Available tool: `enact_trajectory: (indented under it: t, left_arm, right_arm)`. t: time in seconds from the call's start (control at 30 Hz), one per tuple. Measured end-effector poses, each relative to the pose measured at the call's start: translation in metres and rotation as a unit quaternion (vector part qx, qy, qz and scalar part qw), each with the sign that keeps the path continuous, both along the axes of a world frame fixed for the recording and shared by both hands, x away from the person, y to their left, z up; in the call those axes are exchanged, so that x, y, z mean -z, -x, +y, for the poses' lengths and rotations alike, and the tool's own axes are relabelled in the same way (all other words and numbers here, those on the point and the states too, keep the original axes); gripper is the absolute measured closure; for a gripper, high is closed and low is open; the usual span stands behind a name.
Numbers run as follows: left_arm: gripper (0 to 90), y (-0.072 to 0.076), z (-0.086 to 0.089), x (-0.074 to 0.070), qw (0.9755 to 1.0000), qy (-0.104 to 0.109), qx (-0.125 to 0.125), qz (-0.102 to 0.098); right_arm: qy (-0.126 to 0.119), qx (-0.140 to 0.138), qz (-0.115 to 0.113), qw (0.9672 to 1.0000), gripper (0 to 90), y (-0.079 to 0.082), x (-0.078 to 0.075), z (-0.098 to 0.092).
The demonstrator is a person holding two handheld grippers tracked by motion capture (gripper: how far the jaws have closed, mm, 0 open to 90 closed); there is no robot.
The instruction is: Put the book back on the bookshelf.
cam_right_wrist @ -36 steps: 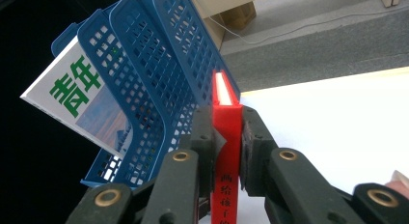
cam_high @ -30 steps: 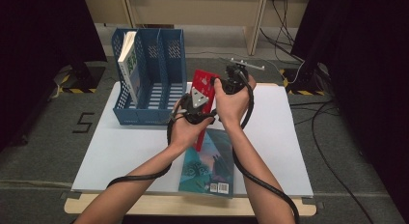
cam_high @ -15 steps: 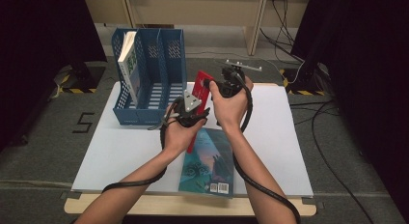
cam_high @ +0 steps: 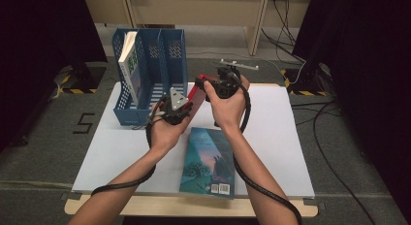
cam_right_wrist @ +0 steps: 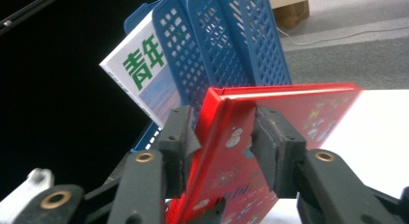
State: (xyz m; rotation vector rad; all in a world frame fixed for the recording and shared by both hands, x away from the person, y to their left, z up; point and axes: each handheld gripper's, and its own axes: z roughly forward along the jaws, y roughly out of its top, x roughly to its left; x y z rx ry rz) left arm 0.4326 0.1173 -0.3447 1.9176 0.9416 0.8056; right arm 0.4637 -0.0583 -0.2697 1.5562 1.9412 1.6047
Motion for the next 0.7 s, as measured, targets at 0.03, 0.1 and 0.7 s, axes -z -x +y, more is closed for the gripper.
enact_trajectory:
  t: [0.03, 0.1, 0.7]
  left_arm:
    - [78.9, -0.001, 0.002, 0.000, 1.0000, 0.001, -0.001, 0.001]
    - [78.9, -0.002, 0.005, -0.001, 1.0000, 0.009, 0.000, 0.004]
    - [78.2, 0.010, 0.051, 0.006, 0.9980, 0.060, 0.012, 0.016]
  right_arm:
    - [-0.006, -0.006, -0.004, 1.0000, 60.5, 0.001, -0.002, 0.000]
    - [-0.013, -0.012, -0.011, 0.9998, 60.0, 0.003, -0.005, 0.000]
    - [-0.011, 0.036, 0.008, 0.9993, 60.0, 0.003, 0.019, -0.045]
